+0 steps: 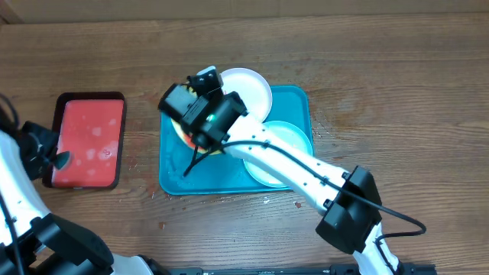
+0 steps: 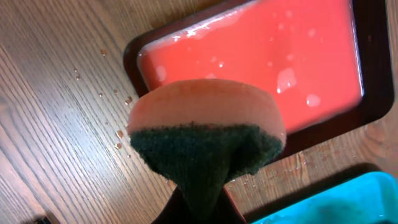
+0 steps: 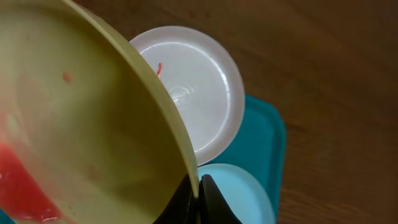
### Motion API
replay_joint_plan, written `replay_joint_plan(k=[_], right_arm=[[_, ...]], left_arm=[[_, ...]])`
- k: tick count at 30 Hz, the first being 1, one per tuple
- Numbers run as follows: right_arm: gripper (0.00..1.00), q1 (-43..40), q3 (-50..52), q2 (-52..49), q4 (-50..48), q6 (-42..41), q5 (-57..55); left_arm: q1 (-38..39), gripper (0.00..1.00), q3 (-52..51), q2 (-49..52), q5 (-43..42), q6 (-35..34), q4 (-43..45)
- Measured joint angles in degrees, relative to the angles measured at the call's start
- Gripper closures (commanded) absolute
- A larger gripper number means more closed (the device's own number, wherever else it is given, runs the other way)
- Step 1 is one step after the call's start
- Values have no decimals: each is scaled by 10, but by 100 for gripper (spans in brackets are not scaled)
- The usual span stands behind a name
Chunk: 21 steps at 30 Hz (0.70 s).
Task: Clean dirty plates on tray and stack at the side
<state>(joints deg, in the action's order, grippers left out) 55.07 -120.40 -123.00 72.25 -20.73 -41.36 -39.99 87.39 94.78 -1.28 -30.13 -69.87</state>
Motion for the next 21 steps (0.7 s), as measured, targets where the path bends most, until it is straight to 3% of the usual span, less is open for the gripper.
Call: replay_joint_plan(k=[11, 21], right_arm=[[96, 75, 0, 0, -53, 121, -193], [96, 79, 0, 0, -63, 203, -247]], left_arm=[[-6, 96, 0, 0, -27, 0, 0], [-6, 96, 0, 0, -28, 0, 0]])
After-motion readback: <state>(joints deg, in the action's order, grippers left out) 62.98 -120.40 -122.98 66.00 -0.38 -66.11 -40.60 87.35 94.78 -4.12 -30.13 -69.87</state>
